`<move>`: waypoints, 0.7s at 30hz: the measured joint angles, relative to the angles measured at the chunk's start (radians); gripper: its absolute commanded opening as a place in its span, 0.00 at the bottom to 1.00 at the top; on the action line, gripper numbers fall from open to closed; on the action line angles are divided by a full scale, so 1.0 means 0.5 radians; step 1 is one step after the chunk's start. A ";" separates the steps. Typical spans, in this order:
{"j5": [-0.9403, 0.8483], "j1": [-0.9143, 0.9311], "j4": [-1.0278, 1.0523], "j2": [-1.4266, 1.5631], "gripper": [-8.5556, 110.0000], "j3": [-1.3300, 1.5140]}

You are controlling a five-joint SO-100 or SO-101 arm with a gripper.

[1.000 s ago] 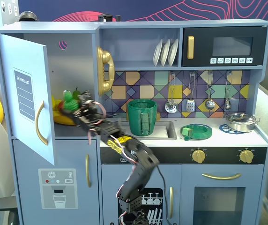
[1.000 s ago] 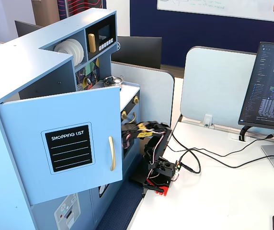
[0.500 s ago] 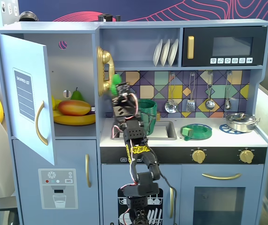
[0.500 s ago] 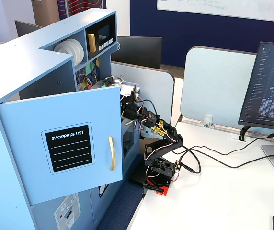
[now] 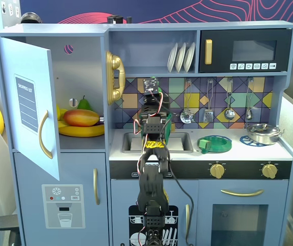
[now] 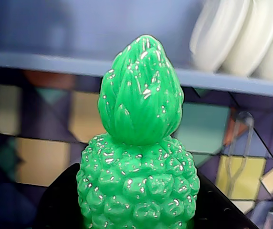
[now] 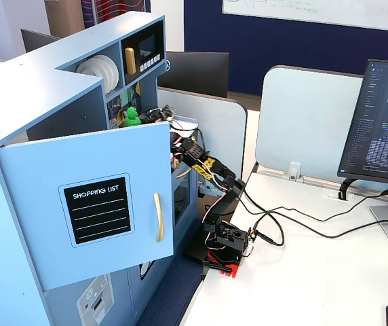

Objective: Pick up the green pineapple from the left cabinet and place it in the green recipient

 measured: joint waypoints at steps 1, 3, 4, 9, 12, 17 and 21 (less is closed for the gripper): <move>-0.012 0.015 0.000 -0.098 0.07 -0.067; -0.037 0.040 0.000 -0.282 0.07 -0.187; -0.046 0.052 0.000 -0.362 0.07 -0.236; -0.092 0.095 0.000 -0.638 0.07 -0.399; -0.101 0.101 0.000 -0.690 0.19 -0.442; -0.025 0.095 0.000 -0.715 0.45 -0.482; 0.126 0.098 0.000 -0.733 0.57 -0.525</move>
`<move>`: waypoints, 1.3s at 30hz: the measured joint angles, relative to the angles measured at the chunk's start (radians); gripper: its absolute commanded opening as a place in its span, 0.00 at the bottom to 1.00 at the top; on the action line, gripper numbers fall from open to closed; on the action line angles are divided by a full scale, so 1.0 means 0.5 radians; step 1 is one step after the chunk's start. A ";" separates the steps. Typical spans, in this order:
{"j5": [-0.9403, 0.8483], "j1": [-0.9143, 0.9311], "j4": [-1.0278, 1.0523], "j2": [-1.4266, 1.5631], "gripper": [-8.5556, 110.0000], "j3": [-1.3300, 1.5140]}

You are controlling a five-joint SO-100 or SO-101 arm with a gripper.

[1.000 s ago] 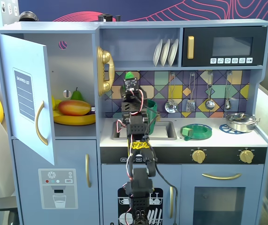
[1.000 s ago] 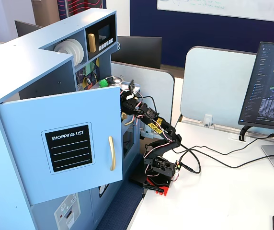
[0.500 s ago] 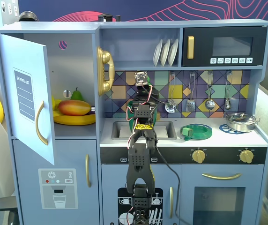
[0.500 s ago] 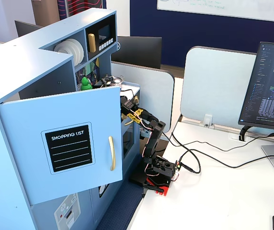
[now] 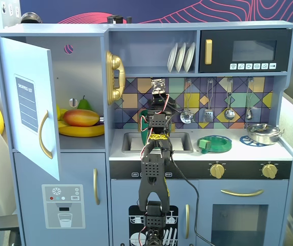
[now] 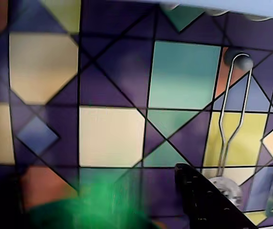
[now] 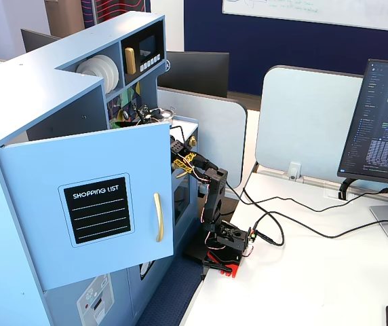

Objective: Pick up the green pineapple from the left cabinet and place it in the green recipient

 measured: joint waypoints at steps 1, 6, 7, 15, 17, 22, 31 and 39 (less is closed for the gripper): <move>0.034 0.000 0.000 0.000 0.57 -0.003; 0.114 -0.012 0.000 0.000 0.57 -0.006; 0.120 -0.015 0.000 0.000 0.57 -0.006; 0.190 -0.034 0.000 0.107 0.59 0.117; 0.227 -0.034 0.000 0.270 0.59 0.301; 0.291 -0.114 0.000 0.930 0.59 1.062; 0.273 -0.193 0.215 2.295 0.60 2.743; 0.310 -0.258 0.804 2.761 0.54 3.458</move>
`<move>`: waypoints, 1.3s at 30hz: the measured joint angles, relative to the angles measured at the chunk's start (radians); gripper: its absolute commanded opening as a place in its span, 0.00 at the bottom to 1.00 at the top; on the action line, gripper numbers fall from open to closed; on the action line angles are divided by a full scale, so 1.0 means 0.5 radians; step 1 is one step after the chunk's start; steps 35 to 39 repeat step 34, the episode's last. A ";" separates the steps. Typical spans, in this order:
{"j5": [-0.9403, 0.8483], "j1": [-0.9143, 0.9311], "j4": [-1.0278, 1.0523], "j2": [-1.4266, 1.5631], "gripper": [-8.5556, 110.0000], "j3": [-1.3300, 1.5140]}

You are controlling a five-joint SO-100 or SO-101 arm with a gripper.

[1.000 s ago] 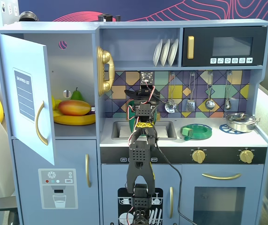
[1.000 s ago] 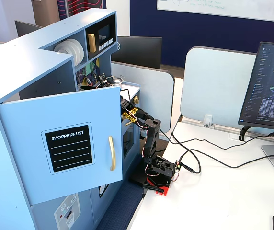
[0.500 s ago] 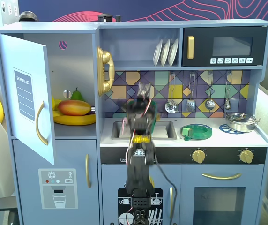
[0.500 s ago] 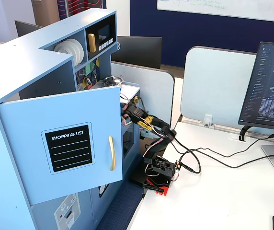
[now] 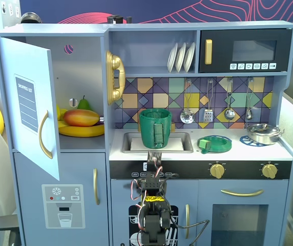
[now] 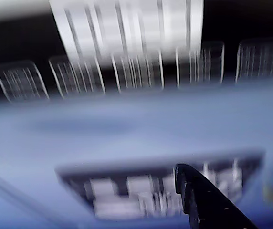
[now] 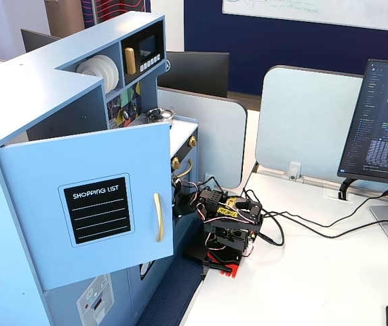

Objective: Pick up the green pineapple from the left cabinet and place it in the green recipient

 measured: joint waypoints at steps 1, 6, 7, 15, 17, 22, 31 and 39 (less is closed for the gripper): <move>0.012 0.000 0.095 0.021 0.52 0.018; 0.141 -0.046 0.601 0.101 0.45 0.043; 0.166 -0.049 0.703 0.117 0.44 0.043; 0.298 -0.074 1.295 0.236 0.29 0.040; 0.337 -0.095 1.359 0.239 0.24 0.040; 0.371 -0.104 1.420 0.245 0.10 0.034; 0.518 -0.117 1.420 0.245 0.07 0.031; 0.546 -0.135 1.420 0.245 0.07 0.021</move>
